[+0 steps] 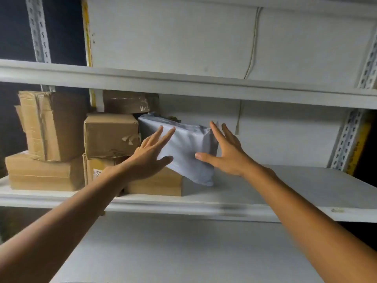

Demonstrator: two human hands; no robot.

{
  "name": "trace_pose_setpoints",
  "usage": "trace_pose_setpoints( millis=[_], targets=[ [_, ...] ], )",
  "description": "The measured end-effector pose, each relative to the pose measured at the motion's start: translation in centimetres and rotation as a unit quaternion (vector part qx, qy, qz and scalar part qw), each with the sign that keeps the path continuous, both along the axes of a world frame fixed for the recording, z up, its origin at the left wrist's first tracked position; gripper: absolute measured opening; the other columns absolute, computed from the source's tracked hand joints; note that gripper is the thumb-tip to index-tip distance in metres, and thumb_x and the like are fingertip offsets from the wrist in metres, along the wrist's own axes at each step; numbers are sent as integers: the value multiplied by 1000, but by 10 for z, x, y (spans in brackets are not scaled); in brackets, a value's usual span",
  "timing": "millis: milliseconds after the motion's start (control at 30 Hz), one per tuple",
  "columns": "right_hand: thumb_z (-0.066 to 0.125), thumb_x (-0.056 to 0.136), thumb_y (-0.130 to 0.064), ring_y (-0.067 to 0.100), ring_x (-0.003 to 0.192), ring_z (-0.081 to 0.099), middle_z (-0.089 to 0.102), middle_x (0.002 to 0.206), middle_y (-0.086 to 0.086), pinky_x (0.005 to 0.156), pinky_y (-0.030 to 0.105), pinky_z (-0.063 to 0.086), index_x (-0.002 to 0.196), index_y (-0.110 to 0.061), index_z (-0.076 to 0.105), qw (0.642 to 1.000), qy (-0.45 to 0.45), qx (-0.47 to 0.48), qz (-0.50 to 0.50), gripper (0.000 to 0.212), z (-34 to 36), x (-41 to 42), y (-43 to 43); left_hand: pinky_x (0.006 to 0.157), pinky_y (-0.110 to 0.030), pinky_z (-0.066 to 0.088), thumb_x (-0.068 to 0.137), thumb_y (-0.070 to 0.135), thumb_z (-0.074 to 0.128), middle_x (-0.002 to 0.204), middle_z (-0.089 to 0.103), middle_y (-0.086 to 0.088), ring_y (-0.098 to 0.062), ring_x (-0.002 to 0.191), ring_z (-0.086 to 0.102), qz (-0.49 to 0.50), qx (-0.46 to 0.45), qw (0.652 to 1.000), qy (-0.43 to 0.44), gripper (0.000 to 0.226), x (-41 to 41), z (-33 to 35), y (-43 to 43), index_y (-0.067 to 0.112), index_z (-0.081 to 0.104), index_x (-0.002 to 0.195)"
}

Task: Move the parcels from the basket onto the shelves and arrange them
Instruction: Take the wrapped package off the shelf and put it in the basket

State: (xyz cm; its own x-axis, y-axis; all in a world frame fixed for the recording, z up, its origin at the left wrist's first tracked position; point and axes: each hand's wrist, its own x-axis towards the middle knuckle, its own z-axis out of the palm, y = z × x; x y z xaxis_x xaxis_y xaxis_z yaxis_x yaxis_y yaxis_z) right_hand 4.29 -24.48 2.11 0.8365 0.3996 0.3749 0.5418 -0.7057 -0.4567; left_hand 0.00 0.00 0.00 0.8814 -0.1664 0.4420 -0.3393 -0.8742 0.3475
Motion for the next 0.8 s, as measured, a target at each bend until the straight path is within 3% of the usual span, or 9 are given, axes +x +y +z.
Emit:
trace_pose_setpoints(
  millis=[133, 267, 400, 500, 700, 800],
  targets=[
    [65, 79, -64, 23, 151, -7, -14, 163, -3, 121, 48, 12, 152, -45, -4, 999, 5, 31, 37, 102, 2, 18, 6, 116, -58, 7, 98, 35, 49, 159, -17, 8, -26, 147, -9, 16, -11, 1000, 18, 78, 6, 0, -3, 55, -12, 142],
    [69, 81, -55, 23, 150, 9, -4, 163, -2, 115, 38, 23, 152, -40, 16, 996, -9, 54, 74, 91, 1, 41, 10, 115, -55, 10, 98, 34, 48, 159, -14, 9, -25, 147, -8, 22, -13, 1000, 14, 77, 19, -5, -2, 59, -12, 138],
    [77, 76, -48, 21, 138, 35, 17, 155, 0, 105, 29, 34, 141, -37, 40, 992, -45, 81, 90, 76, -4, 57, 12, 113, -57, 25, 98, 32, 49, 160, -13, 8, -26, 148, -3, 28, -8, 999, 27, 77, 28, -12, -9, 58, -10, 138],
    [82, 71, -46, 16, 122, 47, 35, 141, -1, 99, 26, 39, 131, -34, 51, 986, -68, 124, 84, 68, -12, 66, 11, 116, -55, 19, 98, 29, 50, 160, -14, 8, -27, 148, -5, 36, -14, 999, 38, 78, 35, -22, -19, 57, -10, 140],
    [84, 68, -42, 7, 105, 47, 45, 118, -7, 86, 22, 38, 122, -33, 58, 973, -78, 205, 64, 61, -30, 75, -10, 116, -52, 13, 99, 28, 46, 159, -17, 9, -28, 147, -10, 44, -7, 998, 46, 72, 43, -38, -41, 54, -8, 140],
    [85, 67, -38, 6, 101, 51, 51, 113, -8, 83, 18, 39, 118, -32, 62, 959, -55, 272, 49, 56, -37, 76, -24, 116, -50, 16, 100, 28, 43, 160, -14, 7, -31, 148, -1, 62, -3, 997, 50, 69, 48, -42, -49, 51, -7, 142]
  ],
)
